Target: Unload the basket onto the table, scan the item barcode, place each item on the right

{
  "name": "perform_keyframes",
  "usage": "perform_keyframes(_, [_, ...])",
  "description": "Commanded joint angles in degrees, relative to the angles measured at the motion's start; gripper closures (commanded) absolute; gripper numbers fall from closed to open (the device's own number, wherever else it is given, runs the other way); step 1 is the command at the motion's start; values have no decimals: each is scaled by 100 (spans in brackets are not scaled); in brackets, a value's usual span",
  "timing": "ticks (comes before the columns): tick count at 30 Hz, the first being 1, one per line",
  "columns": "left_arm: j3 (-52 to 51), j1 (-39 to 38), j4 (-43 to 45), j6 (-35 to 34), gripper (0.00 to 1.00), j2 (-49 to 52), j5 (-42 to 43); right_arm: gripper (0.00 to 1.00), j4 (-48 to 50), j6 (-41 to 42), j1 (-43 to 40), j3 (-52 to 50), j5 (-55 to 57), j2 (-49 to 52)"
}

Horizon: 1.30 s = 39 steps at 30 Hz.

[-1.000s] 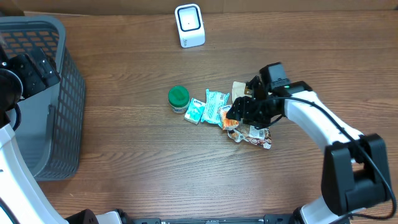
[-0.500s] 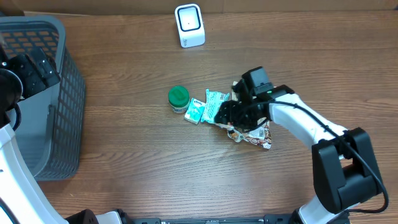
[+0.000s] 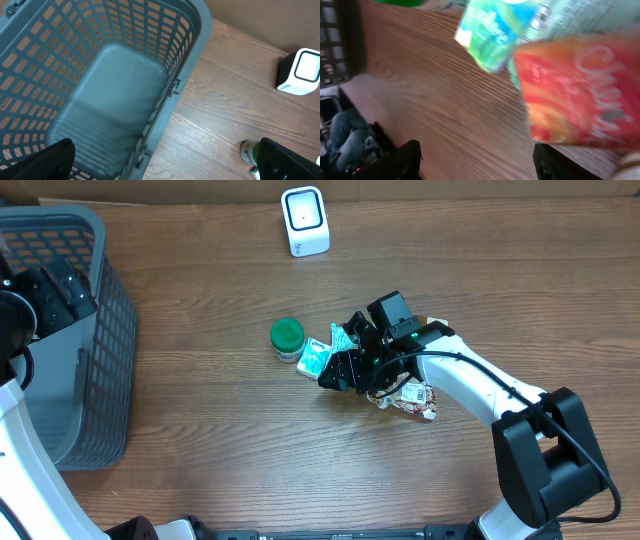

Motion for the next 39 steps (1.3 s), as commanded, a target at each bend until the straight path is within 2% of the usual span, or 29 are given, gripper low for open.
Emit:
perform_keyframes(1, [39,24,22,90,1,26,-35,26,-146,195,-164,155,625,-44])
perform_keyframes(9, [39,24,22,90,0,26,-35,19,-909,42,-688,151,835,-42])
perform_keyframes(15, [39,24,22,90,0,26,-35,15,-1637,122,-728,149,2243,-42])
perform_keyframes(20, [39,24,22,90,0,26,-35,14,-1893,372,-1119,151,2905,-42])
perform_keyframes(24, [39,24,22,90,0,26,-35,9,-1915,402,-1685,164,2815,-42])
perform_keyframes(32, [39,24,22,90,0,26,-35,7,-1753,417,-2863,221,2402,-42])
perform_keyframes(35, [39,24,22,90,0,26,-35,7,-1410,422,-3130,295,2096,-42])
perform_keyframes(39, [39,24,22,90,0,26,-35,3,-468,420,-3252,295,1377,-39])
